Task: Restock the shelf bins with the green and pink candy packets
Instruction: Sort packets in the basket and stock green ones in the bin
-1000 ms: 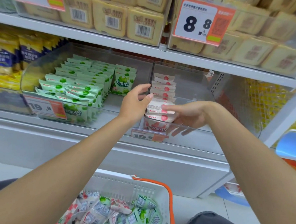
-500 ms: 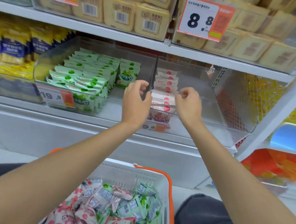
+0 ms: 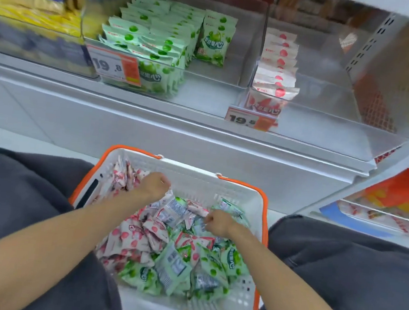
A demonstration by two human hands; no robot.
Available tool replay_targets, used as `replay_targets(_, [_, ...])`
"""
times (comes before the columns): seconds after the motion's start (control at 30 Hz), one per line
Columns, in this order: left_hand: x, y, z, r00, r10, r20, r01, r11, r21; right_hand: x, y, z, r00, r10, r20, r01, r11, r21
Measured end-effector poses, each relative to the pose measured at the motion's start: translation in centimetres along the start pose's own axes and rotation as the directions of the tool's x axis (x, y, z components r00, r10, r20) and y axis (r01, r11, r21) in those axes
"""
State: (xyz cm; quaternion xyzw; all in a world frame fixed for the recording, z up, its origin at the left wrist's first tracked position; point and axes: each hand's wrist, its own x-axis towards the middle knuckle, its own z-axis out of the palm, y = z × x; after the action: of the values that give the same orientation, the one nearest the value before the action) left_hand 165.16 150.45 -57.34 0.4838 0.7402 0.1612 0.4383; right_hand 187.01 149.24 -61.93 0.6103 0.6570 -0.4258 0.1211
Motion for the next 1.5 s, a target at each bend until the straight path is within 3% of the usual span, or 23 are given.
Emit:
replay_targets(0.17, [0.8, -1.1, 1.1, 0.991, -0.061, 0.119, 0.044, 0.989, 0.14, 2.1, 1.9, 3.8, 0.984, 0.128, 0.126, -0.128, 0.992, -0.004])
replay_targets(0.33, [0.5, -1.5, 2.8, 0.976, -0.061, 0.211, 0.026, 0.986, 0.165, 3.2, 0.9, 5.4, 0.976, 0.136, 0.173, -0.109, 0.982, -0.155])
replay_targets(0.43, [0.5, -2.0, 3.0, 0.964, -0.042, 0.262, -0.016, 0.976, 0.215, 3.0, 0.5, 5.7, 0.985, 0.055, 0.164, -0.021, 0.979, -0.201])
replay_targets(0.6, [-0.3, -0.7, 2.7, 0.917, 0.111, 0.382, -0.266, 0.886, 0.381, 0.8, -1.1, 0.1, 0.984, -0.155, -0.092, 0.153, 0.988, -0.029])
replay_targets(0.73, [-1.7, 2.8, 1.8, 0.836, 0.254, 0.486, -0.457, 0.813, 0.361, -2.9, -3.4, -7.4, 0.943, -0.312, -0.115, 0.323, 0.942, 0.089])
replay_targets(0.83, [-2.9, 6.3, 0.7, 0.823, 0.432, 0.37, -0.56, 0.726, 0.399, -6.5, -4.3, -12.2, 0.914, -0.377, -0.151, 0.387, 0.921, 0.044])
replay_targets(0.93, [-4.1, 11.2, -0.6, 0.741, 0.607, 0.288, -0.667, 0.617, 0.417, -10.5, -5.2, -15.9, 0.87, -0.416, -0.265, 0.434, 0.901, 0.013])
replay_targets(1.03, [-6.3, 16.3, -1.9, 0.71, 0.647, 0.279, -0.704, 0.64, 0.308, -13.3, -5.5, -19.2, 0.773, -0.416, -0.479, 0.471, 0.882, -0.007])
replay_targets(1.13, [-7.7, 20.7, -2.9, 0.669, 0.719, 0.189, -0.743, 0.642, 0.188, -15.5, -5.2, -21.9, 0.67, -0.333, -0.664, 0.549, 0.824, 0.141])
replay_targets(1.23, [-7.9, 24.5, -3.4, 0.667, 0.745, 0.003, -0.744, 0.666, 0.062, -16.8, -4.4, -24.1, 0.591, -0.084, -0.803, 0.632, 0.666, 0.396])
replay_targets(1.3, [-7.6, 26.9, -3.4, 0.658, 0.744, -0.114, -0.747, 0.664, 0.022, -16.9, -3.4, -25.5, 0.631, 0.017, -0.776, 0.667, 0.498, 0.554])
replay_targets(1.37, [-7.0, 29.2, -3.1, 0.643, 0.749, -0.158, -0.76, 0.65, -0.007, -16.8, -2.5, -26.6, 0.71, -0.032, -0.703, 0.658, 0.384, 0.647])
replay_targets(1.43, [-6.2, 31.5, -2.6, 0.636, 0.756, -0.153, -0.767, 0.641, -0.022, -16.6, -1.9, -28.2, 0.702, -0.069, -0.708, 0.663, 0.426, 0.616])
replay_targets(1.5, [-4.6, 33.6, -2.2, 0.635, 0.751, -0.183, -0.761, 0.648, 0.02, -15.5, -1.2, -31.0, 0.648, 0.042, -0.761, 0.684, 0.409, 0.604])
